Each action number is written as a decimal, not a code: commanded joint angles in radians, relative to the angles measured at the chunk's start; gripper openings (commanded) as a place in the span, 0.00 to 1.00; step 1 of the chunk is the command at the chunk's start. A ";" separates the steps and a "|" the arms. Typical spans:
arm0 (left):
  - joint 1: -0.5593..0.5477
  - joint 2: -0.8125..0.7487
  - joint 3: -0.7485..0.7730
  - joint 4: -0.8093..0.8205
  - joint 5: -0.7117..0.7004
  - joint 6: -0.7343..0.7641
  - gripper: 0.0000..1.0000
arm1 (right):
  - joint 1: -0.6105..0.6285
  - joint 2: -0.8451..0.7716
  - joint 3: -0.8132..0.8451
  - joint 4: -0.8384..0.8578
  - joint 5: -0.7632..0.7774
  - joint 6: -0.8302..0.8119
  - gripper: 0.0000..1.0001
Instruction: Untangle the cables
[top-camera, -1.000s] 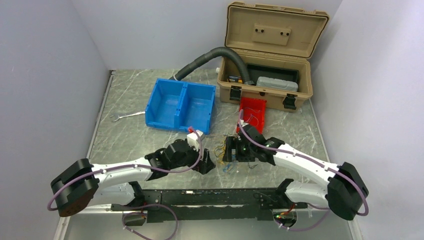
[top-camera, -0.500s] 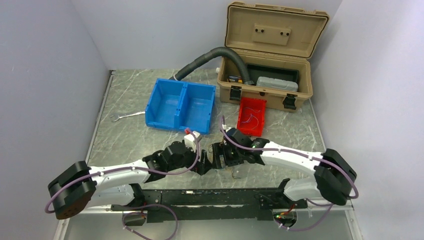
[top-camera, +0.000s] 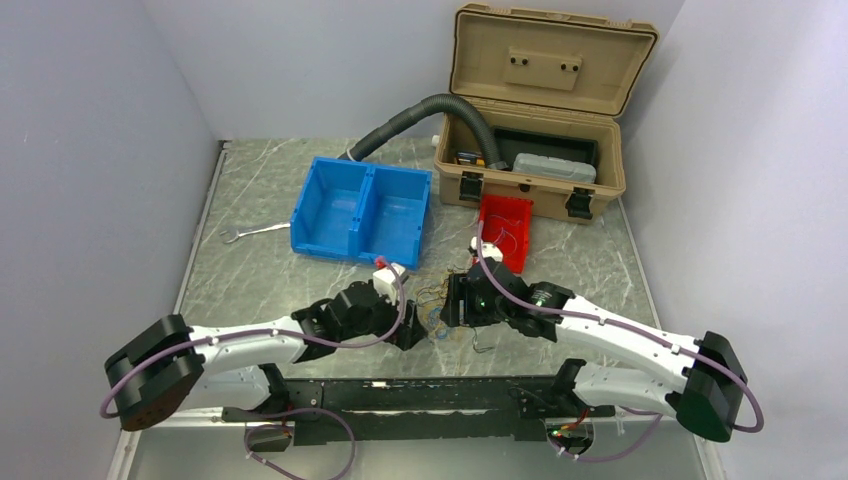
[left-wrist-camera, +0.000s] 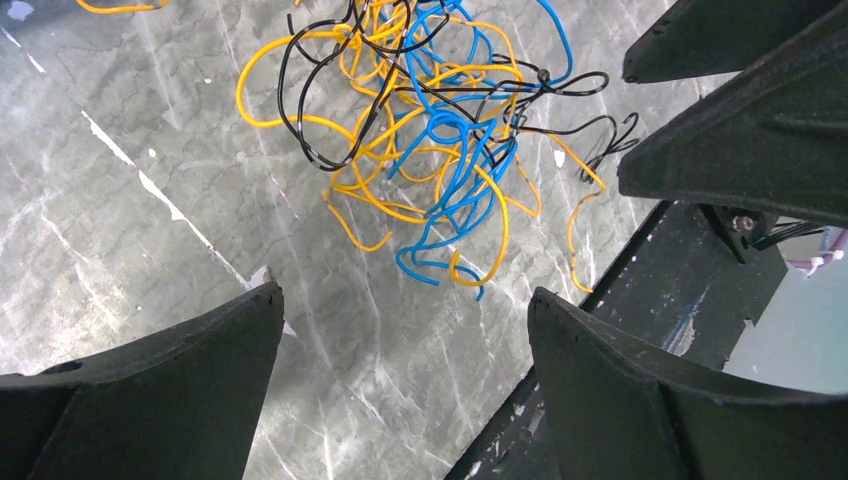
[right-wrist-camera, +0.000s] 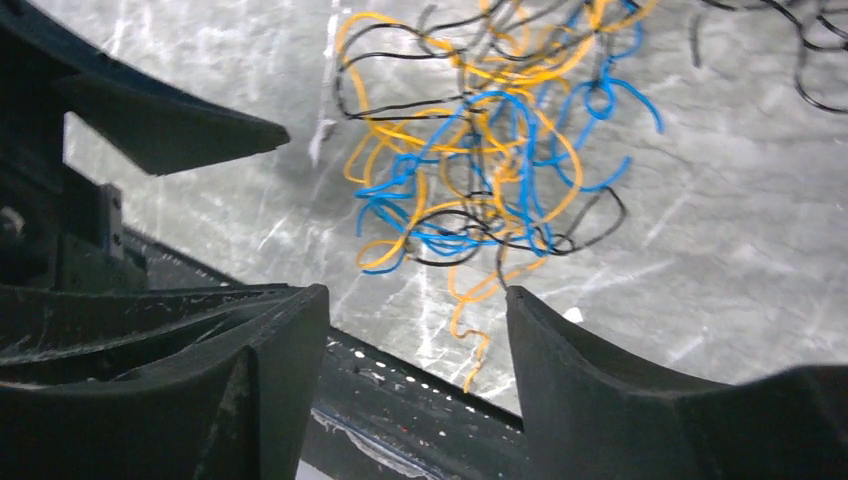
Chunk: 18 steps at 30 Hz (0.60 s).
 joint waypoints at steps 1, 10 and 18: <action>-0.004 0.059 0.074 0.034 0.014 0.028 0.93 | 0.003 -0.017 0.001 -0.101 0.157 0.088 0.64; -0.003 0.179 0.177 0.051 0.003 0.027 0.84 | -0.163 0.002 0.067 -0.140 0.209 -0.010 0.63; -0.003 0.302 0.216 0.075 0.049 0.001 0.19 | -0.392 0.026 0.087 -0.084 0.181 0.031 0.83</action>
